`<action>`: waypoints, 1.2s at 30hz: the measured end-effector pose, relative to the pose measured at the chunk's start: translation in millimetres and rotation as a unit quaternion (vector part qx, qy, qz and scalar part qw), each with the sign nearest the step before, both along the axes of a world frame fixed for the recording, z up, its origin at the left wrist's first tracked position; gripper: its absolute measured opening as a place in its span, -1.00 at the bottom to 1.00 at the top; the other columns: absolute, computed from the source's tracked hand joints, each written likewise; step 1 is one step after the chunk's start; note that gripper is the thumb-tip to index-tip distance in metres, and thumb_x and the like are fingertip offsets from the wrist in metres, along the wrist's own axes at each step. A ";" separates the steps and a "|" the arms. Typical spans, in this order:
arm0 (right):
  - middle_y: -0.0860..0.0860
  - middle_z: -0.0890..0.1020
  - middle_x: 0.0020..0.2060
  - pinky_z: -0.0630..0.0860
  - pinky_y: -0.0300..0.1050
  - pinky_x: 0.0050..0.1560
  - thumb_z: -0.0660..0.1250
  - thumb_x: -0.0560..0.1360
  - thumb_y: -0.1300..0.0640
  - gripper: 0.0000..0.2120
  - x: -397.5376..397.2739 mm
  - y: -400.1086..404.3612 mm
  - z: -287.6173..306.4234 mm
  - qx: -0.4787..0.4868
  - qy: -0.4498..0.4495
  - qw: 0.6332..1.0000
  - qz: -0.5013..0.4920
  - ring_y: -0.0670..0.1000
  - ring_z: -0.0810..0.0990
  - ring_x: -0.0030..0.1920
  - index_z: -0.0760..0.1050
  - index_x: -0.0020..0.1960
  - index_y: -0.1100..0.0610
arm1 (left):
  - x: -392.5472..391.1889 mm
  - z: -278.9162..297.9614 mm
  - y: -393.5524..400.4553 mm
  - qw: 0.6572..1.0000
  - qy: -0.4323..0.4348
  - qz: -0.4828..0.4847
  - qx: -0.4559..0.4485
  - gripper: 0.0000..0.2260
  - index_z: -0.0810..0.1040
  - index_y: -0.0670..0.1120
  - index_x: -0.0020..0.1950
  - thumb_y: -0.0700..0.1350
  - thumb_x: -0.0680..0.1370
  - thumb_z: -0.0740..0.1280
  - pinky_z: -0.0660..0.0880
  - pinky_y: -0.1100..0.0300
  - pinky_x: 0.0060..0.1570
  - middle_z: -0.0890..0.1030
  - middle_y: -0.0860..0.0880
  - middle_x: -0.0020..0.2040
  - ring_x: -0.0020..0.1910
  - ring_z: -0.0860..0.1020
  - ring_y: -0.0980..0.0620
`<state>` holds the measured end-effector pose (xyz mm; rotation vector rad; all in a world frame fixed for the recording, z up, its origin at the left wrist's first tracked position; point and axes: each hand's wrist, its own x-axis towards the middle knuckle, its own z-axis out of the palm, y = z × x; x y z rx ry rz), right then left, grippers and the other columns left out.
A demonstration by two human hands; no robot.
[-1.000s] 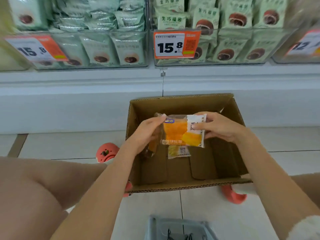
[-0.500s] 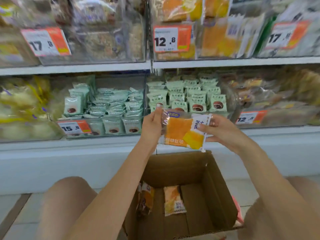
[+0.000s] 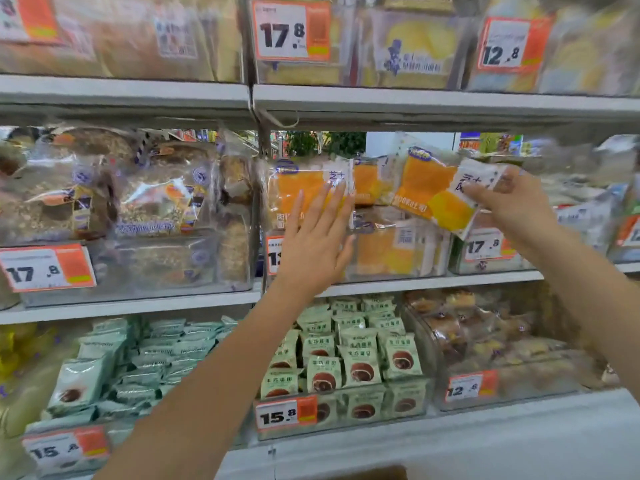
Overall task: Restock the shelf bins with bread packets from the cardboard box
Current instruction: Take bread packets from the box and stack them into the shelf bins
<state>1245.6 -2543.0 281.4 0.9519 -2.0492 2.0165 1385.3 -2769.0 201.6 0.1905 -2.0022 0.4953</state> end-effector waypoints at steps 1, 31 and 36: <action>0.05 0.61 0.00 0.60 -0.13 -0.20 0.35 0.52 0.22 -0.89 -7.3 -8.6 7.9 0.006 0.019 1.000 -0.010 -0.05 0.60 -0.10 0.45 -0.07 0.05 | -8.7 3.8 -10.5 0.999 -0.010 0.029 -0.020 -0.51 0.27 -0.11 0.50 0.07 0.64 -0.04 -0.07 -0.14 0.48 0.27 -0.10 0.50 0.50 0.19 -0.10; 0.26 0.30 0.41 0.28 0.11 0.34 0.26 0.56 -0.04 -0.38 -100.4 -174.4 15.0 0.277 0.166 0.933 -0.159 0.28 0.28 0.39 0.13 0.50 0.16 | -29.6 0.2 -43.2 0.995 0.000 0.053 -0.081 -0.42 0.27 -0.12 0.50 0.16 0.56 0.13 0.07 -0.12 0.47 0.29 -0.15 0.48 0.50 0.19 -0.13; 0.26 0.40 0.30 0.38 0.00 0.20 0.31 0.55 0.14 -0.48 -94.8 -176.2 14.8 0.218 0.203 0.948 -0.110 0.26 0.44 0.24 0.21 0.45 0.05 | -29.2 -0.3 -43.4 0.995 0.000 0.051 -0.082 -0.43 0.29 -0.12 0.49 0.16 0.56 0.12 0.08 -0.12 0.46 0.29 -0.15 0.48 0.50 0.19 -0.13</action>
